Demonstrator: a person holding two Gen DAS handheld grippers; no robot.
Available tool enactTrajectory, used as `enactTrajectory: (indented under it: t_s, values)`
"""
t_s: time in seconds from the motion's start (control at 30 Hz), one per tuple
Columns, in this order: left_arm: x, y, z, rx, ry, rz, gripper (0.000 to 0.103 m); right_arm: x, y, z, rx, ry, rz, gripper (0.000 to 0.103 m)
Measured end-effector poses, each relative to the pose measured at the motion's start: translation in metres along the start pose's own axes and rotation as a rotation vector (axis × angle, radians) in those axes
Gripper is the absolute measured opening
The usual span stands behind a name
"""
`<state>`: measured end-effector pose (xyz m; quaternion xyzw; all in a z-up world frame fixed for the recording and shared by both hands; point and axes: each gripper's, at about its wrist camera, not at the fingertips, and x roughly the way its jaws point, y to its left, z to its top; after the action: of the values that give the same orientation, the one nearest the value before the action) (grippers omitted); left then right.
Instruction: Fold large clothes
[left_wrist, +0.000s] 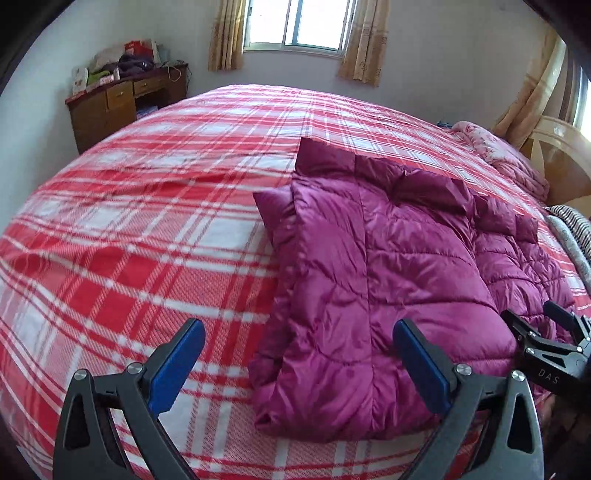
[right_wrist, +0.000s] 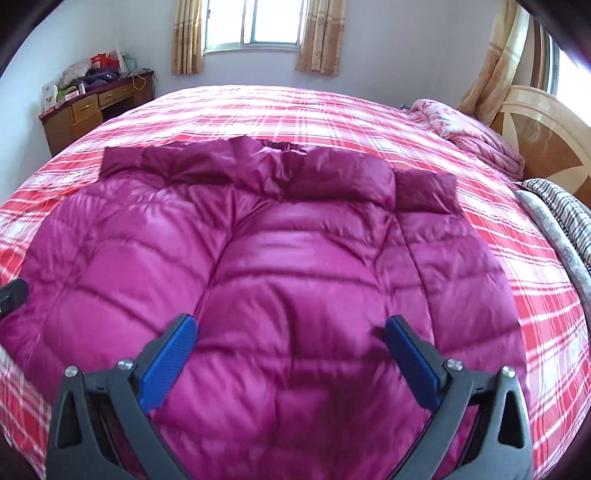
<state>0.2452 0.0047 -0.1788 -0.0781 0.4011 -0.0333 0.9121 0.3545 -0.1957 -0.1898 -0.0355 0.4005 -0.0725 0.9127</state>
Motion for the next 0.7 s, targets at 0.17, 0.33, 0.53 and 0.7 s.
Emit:
enactTrajectory:
  t_s: [0.17,0.33,0.53,0.7]
  values:
    - [0.015,0.008,-0.020,-0.131,0.014,-0.077,0.101,0.005,-0.001,-0.014,0.022,-0.019,0.007,0.103]
    - [0.012,0.005,-0.024,-0.163,-0.020,-0.186,0.075,0.011,0.005,-0.016,0.014,-0.031,-0.009,0.103]
    - [0.016,0.006,-0.021,-0.199,-0.053,-0.280,0.037,0.011,0.005,-0.022,0.019,-0.038,0.011,0.103]
    - [0.006,-0.001,-0.014,-0.153,-0.092,-0.334,0.015,0.010,0.007,-0.026,0.031,-0.040,0.009,0.103]
